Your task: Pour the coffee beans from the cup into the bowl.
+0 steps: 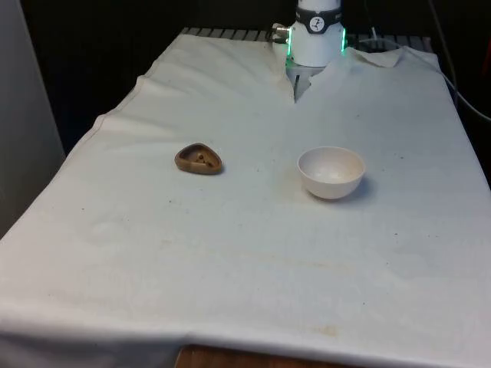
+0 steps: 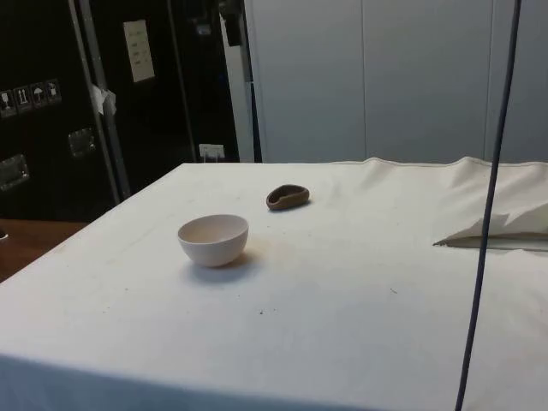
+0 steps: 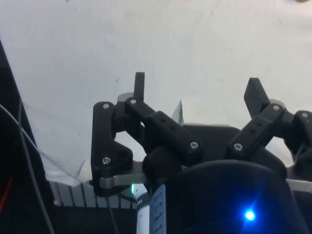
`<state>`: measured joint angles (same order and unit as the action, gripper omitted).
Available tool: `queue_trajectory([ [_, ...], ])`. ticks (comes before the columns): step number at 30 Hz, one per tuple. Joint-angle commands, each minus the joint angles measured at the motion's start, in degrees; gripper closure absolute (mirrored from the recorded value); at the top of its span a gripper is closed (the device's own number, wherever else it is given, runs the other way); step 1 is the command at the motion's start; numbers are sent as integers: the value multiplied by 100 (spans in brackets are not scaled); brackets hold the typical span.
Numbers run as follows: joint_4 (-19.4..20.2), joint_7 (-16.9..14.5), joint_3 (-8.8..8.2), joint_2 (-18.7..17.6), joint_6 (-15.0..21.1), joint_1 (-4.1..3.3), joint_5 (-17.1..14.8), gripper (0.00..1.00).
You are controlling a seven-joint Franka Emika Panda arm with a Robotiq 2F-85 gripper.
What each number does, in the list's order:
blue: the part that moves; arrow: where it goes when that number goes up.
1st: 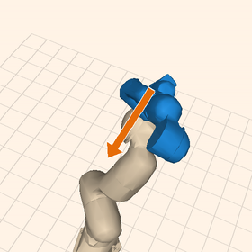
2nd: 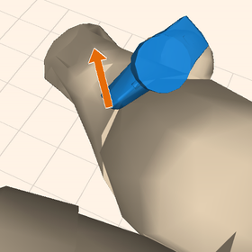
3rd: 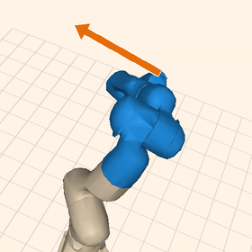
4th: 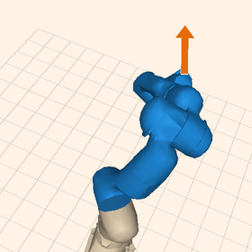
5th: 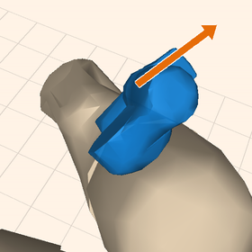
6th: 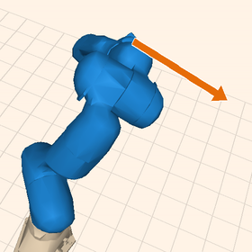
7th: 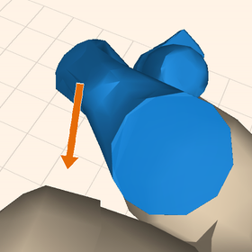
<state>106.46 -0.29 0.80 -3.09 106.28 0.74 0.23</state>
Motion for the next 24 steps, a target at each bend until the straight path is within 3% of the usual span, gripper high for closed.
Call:
queue_trajectory([
  [1, -29, 6, 0, -69, 97, 0, 11, 0],
  [7, -17, 11, 0, -149, 309, 0, 29, 0],
  [12, 246, -17, -23, -74, 642, 11, 34, 0],
  [13, 132, 0, -17, -155, 504, 0, 23, 0],
  [18, 676, -86, -80, 115, 1014, 11, 23, 0],
  [21, 905, -120, -109, 218, 1203, 17, 23, 0],
  [22, 865, -103, -109, 183, 1117, 6, 23, 0],
  [24, 1134, -166, -155, 315, 1398, 23, 23, 0],
])
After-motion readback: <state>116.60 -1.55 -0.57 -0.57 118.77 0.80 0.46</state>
